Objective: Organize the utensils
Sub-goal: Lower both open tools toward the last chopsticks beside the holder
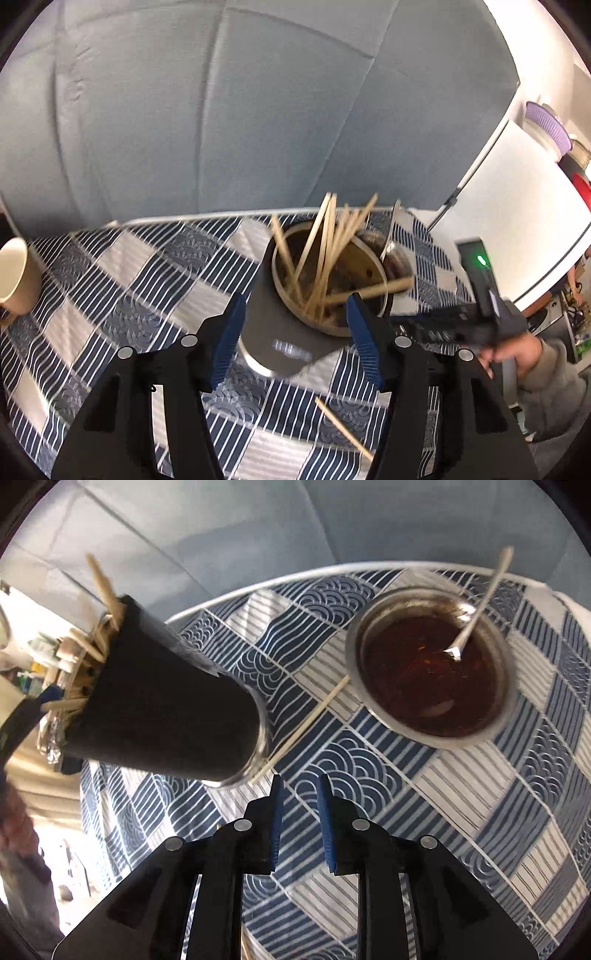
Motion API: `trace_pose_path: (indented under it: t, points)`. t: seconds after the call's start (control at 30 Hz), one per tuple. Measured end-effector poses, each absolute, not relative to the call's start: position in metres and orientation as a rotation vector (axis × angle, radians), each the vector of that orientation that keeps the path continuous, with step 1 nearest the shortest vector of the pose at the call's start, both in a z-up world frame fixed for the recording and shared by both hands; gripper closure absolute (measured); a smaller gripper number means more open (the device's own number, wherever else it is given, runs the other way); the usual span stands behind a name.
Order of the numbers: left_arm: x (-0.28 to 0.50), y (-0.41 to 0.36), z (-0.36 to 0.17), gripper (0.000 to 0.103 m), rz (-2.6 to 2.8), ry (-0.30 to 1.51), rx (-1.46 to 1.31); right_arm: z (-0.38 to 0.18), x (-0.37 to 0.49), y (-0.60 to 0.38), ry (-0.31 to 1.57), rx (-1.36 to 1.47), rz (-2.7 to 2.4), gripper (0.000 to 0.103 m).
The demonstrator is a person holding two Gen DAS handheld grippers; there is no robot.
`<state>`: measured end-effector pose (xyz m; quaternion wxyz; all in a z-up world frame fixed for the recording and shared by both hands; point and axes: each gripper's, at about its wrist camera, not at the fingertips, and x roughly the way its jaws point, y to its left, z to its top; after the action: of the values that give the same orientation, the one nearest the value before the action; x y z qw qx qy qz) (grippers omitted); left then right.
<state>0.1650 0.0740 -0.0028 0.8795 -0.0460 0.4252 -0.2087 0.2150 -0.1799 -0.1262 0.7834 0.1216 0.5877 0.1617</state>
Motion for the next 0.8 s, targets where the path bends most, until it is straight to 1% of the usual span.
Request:
trace_pose_path:
  t: [0.03, 0.2, 0.27, 0.5, 0.63, 0.73, 0.8]
  points:
    - [0.16, 0.075, -0.007, 0.041, -0.411, 0.899, -0.081, -0.13, 0.218, -0.178, 1.275, 0.268, 0.351, 0.084]
    - [0.145, 0.075, -0.033, 0.04, -0.345, 0.994, -0.047, -0.148, 0.237, -0.169, 1.325, 0.317, 0.337, 0.082]
    - [0.137, 0.071, -0.047, 0.038, -0.346, 1.031, -0.043, -0.153, 0.243, -0.165, 1.338, 0.336, 0.328, 0.081]
    - [0.11, 0.058, -0.092, 0.035, -0.349, 1.155, -0.022, -0.169, 0.261, -0.157, 1.376, 0.394, 0.26, 0.08]
    - [0.097, 0.059, -0.104, 0.031, -0.334, 1.192, 0.002, -0.174, 0.27, -0.153, 1.381, 0.387, 0.21, 0.079]
    - [0.091, 0.061, -0.111, 0.03, -0.326, 1.209, 0.017, -0.175, 0.276, -0.147, 1.385, 0.378, 0.175, 0.079]
    - [0.086, 0.062, -0.112, 0.03, -0.328, 1.211, 0.014, -0.174, 0.28, -0.138, 1.397, 0.318, 0.148, 0.081]
